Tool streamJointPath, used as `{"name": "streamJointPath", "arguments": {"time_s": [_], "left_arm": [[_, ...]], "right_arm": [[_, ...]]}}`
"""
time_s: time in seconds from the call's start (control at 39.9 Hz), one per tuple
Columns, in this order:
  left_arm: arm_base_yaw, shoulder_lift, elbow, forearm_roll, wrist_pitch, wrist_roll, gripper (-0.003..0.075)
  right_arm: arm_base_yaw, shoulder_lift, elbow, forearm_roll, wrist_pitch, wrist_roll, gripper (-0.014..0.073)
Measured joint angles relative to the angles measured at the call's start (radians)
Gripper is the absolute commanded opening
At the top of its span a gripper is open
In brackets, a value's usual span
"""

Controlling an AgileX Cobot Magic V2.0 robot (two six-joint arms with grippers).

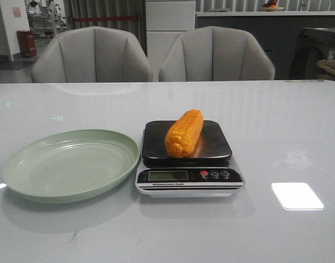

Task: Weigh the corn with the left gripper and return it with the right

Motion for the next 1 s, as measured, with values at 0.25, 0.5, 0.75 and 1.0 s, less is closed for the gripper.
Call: {"name": "streamJointPath", "arguments": {"time_s": [0.25,0.5,0.75,1.0], "left_arm": [[0.000,-0.078,0.058,0.031,0.021,0.002,0.0122],[0.000,-0.080,0.061,0.031,0.020,0.002,0.0122],[0.000,-0.080,0.061,0.031,-0.002,0.002,0.0122],[0.000,-0.080,0.061,0.033,-0.005,0.002,0.0122]], "right_arm": [[0.000,0.000,0.000,0.000,-0.080,0.000,0.0177],[0.000,0.062,-0.148,0.000,0.054,0.000,0.0177],[0.000,0.340,-0.342,0.000,0.302,0.000,0.0177],[0.000,0.543,-0.388,0.007,0.361,0.000,0.0177]]}}
